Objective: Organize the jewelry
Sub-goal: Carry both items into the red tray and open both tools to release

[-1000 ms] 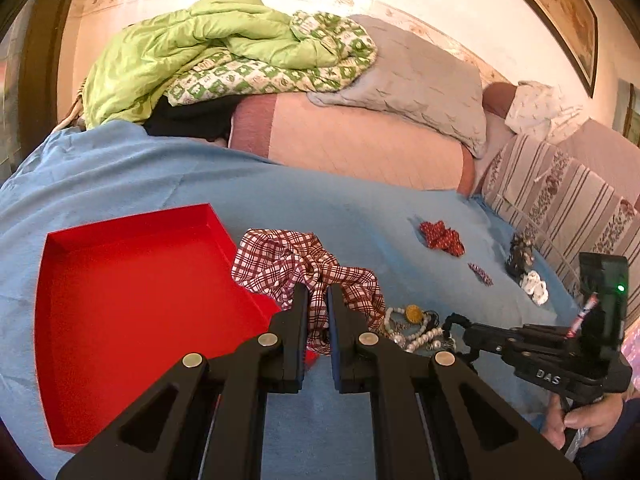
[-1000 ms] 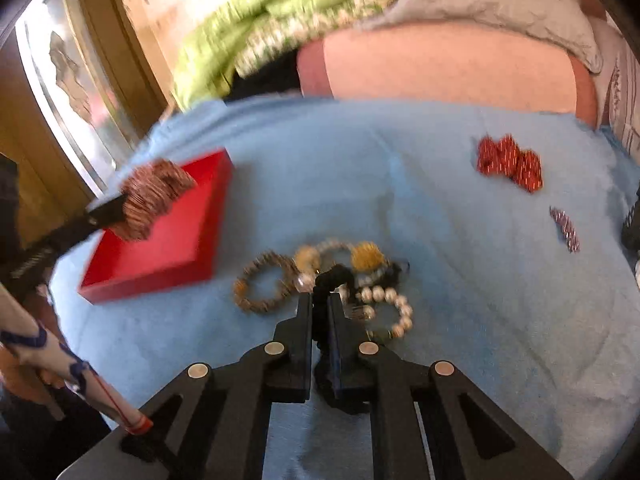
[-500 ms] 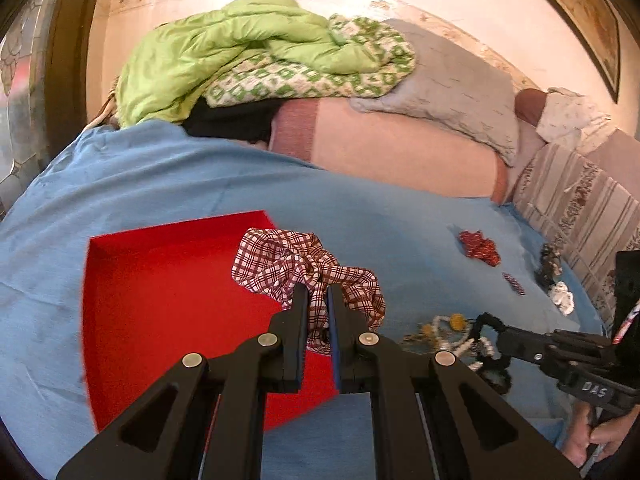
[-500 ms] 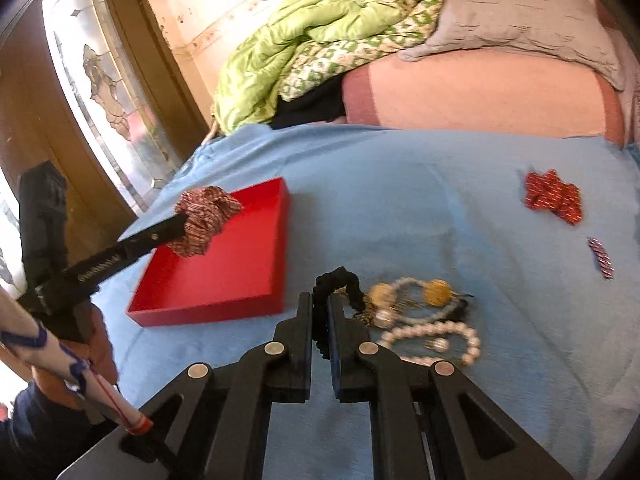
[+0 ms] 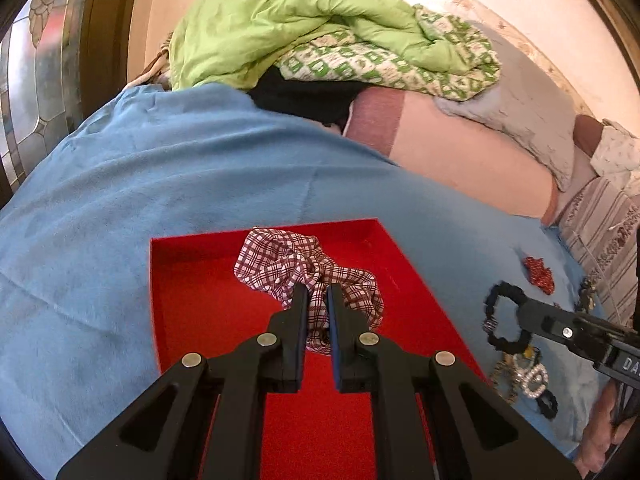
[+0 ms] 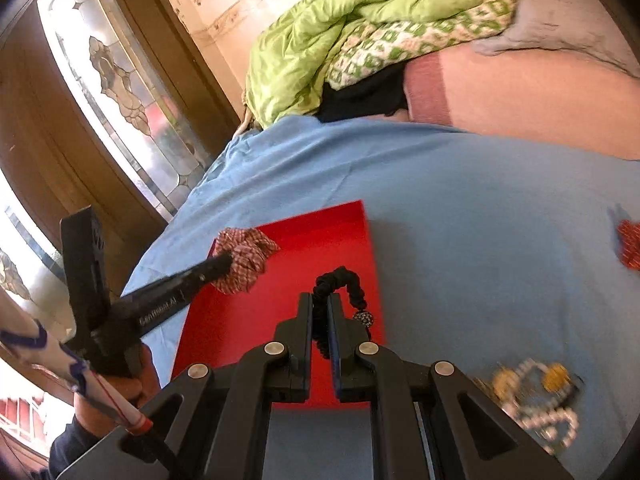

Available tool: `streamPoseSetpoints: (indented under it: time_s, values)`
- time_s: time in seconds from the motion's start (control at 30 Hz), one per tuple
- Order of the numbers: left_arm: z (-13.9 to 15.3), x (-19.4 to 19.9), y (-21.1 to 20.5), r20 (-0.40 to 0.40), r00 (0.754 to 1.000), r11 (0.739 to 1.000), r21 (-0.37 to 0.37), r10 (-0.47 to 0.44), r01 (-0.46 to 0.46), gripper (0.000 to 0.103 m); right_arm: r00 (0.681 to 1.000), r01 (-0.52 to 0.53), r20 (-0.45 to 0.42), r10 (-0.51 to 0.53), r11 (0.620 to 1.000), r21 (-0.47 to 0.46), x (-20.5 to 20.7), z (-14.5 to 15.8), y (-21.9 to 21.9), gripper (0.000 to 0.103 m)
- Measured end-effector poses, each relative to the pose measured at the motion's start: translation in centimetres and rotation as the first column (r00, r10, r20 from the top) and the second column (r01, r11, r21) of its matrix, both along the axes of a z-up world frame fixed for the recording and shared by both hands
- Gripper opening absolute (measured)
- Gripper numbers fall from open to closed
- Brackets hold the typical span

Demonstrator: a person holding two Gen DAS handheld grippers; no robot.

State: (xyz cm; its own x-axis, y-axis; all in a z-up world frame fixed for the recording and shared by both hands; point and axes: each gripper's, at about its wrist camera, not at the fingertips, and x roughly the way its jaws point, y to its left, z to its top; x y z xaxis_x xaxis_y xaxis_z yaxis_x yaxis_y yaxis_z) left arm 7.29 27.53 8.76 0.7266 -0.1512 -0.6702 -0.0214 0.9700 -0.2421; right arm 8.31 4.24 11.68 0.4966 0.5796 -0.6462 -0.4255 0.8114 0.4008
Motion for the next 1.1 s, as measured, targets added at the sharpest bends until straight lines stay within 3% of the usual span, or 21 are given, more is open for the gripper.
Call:
streamPoseSetpoints:
  time_s: [0.43, 0.83, 0.9, 0.97, 1.1]
  values:
    - [-2.0, 3.5, 1.4, -0.083, 0.996, 0.999, -0.034, 0.027, -0.03, 0.009, 0.993, 0.045, -0.101, -0.054, 0.995, -0.089, 9.2, -4.3, 7.0, 0.008]
    - [-3.0, 4.0, 2.0, -0.123, 0.991, 0.998, -0.037, 0.051, -0.056, 0.01, 0.984, 0.079, -0.156, -0.089, 0.994, -0.072, 12.1, -6.9, 8.1, 0.008]
    - [-3.0, 3.9, 2.1, -0.125, 0.991, 0.997, -0.04, 0.056, -0.061, 0.014, 0.982, 0.081, -0.164, -0.09, 0.995, -0.064, 12.1, -7.1, 8.3, 0.011]
    - [-3.0, 3.7, 2.3, -0.122, 0.99, 0.997, -0.037, 0.064, -0.069, 0.024, 0.98, 0.084, -0.176, -0.093, 0.995, -0.058, 12.2, -7.2, 8.3, 0.011]
    - [-2.9, 3.5, 2.5, -0.116, 0.991, 0.996, -0.043, 0.074, -0.079, 0.028, 0.98, 0.083, -0.176, -0.09, 0.995, -0.048, 12.2, -7.1, 8.3, 0.011]
